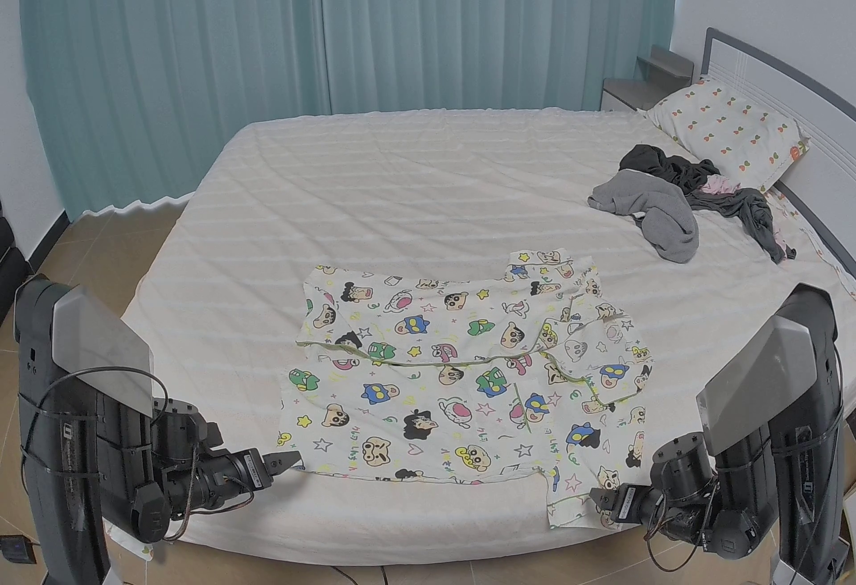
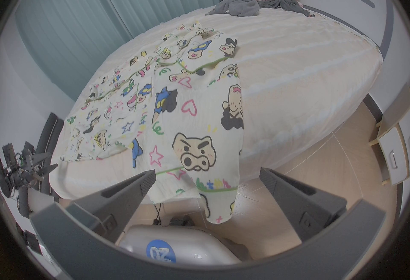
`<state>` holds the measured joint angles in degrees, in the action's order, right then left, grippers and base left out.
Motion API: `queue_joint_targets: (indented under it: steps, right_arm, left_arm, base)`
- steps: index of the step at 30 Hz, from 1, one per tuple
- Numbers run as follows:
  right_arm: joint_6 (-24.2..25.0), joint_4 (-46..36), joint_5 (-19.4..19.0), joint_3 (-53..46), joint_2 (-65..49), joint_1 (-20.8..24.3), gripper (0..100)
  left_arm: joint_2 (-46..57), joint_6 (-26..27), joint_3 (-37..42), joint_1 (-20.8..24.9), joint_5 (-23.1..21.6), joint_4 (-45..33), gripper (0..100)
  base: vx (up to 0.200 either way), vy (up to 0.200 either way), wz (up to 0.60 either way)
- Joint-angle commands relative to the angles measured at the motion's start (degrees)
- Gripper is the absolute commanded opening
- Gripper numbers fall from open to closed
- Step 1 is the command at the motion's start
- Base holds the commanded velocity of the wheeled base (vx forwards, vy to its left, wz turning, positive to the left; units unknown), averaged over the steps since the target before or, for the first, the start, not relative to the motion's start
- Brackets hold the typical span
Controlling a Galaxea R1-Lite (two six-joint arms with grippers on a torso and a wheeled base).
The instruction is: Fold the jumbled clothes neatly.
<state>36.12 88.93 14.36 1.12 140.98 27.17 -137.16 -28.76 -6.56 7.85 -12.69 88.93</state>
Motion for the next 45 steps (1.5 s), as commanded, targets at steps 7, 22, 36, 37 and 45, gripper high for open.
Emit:
queue_joint_targets:
  steps: [7,22,36,37,45]
  right_arm:
    - [-1.67,0.72,-0.12,3.98,3.24,-0.45,0]
    - [-1.93,0.72,-2.06,-0.59,2.01,-0.01,0]
    - [-4.74,-3.32,-1.97,-1.12,2.01,-0.54,0]
    - [-4.83,-3.32,-1.97,-1.12,2.01,-0.37,0]
    - [-4.74,-3.06,-1.88,-1.12,1.93,-0.19,0]
  left_arm:
    - [-0.92,-0.25,-0.47,0.15,-0.14,0.81,100]
    - [-0.92,-0.07,-0.91,0.06,0.03,0.89,100]
    - [-1.36,-1.83,-6.27,0.41,4.34,0.72,100]
    - [-1.62,-2.80,-8.03,1.29,4.52,0.45,100]
    - [-5.40,-2.27,-11.11,4.45,6.54,0.19,100]
  base:
    - [0.000,0.000,0.00]
    - [0.000,0.000,0.00]
    - [0.000,0.000,0.00]
    - [0.000,0.000,0.00]
    - [0.000,0.000,0.00]
